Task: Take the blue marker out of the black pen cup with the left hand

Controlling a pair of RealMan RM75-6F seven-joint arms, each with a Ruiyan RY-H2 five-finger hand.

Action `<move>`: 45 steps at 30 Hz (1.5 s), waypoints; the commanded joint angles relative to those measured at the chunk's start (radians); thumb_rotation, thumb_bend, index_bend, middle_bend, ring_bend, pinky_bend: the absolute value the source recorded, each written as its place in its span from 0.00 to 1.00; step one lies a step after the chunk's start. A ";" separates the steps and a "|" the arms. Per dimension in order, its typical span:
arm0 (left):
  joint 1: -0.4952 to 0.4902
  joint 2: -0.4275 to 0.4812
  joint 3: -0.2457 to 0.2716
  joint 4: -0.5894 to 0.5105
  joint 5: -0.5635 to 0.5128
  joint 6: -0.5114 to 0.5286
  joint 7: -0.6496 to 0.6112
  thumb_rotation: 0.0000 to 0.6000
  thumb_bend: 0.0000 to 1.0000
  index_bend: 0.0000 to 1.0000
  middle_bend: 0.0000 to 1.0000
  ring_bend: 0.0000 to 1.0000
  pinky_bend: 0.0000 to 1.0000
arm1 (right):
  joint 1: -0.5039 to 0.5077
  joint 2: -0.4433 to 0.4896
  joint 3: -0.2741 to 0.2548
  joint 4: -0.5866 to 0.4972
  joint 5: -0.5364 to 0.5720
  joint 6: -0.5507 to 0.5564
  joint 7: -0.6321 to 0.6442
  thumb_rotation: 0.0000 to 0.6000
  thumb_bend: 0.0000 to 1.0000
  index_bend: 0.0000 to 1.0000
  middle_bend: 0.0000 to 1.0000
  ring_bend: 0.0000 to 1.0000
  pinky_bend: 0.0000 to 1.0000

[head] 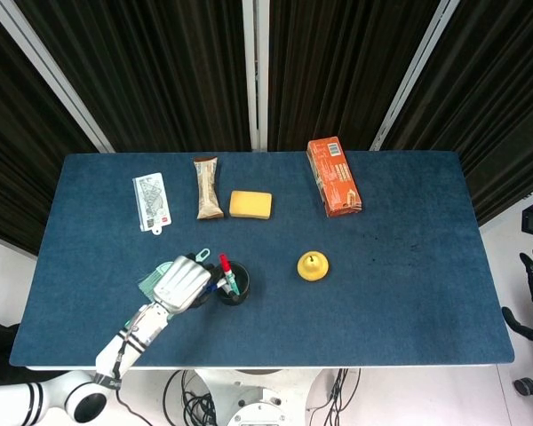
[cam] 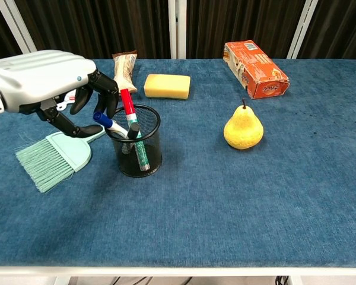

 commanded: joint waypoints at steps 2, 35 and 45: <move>-0.002 -0.012 -0.002 0.013 0.004 0.016 -0.003 1.00 0.35 0.54 0.58 0.71 0.55 | 0.001 0.000 0.000 0.003 0.005 -0.006 0.003 1.00 0.18 0.00 0.00 0.00 0.00; 0.148 0.263 -0.068 -0.219 0.124 0.368 -0.084 1.00 0.39 0.64 0.65 0.77 0.58 | -0.004 0.013 -0.005 -0.028 -0.019 0.016 -0.006 1.00 0.18 0.00 0.00 0.00 0.00; 0.128 0.166 -0.084 0.099 -0.039 0.244 -0.323 1.00 0.39 0.64 0.65 0.77 0.58 | -0.002 0.009 -0.004 -0.028 -0.006 0.006 -0.017 1.00 0.18 0.00 0.00 0.00 0.00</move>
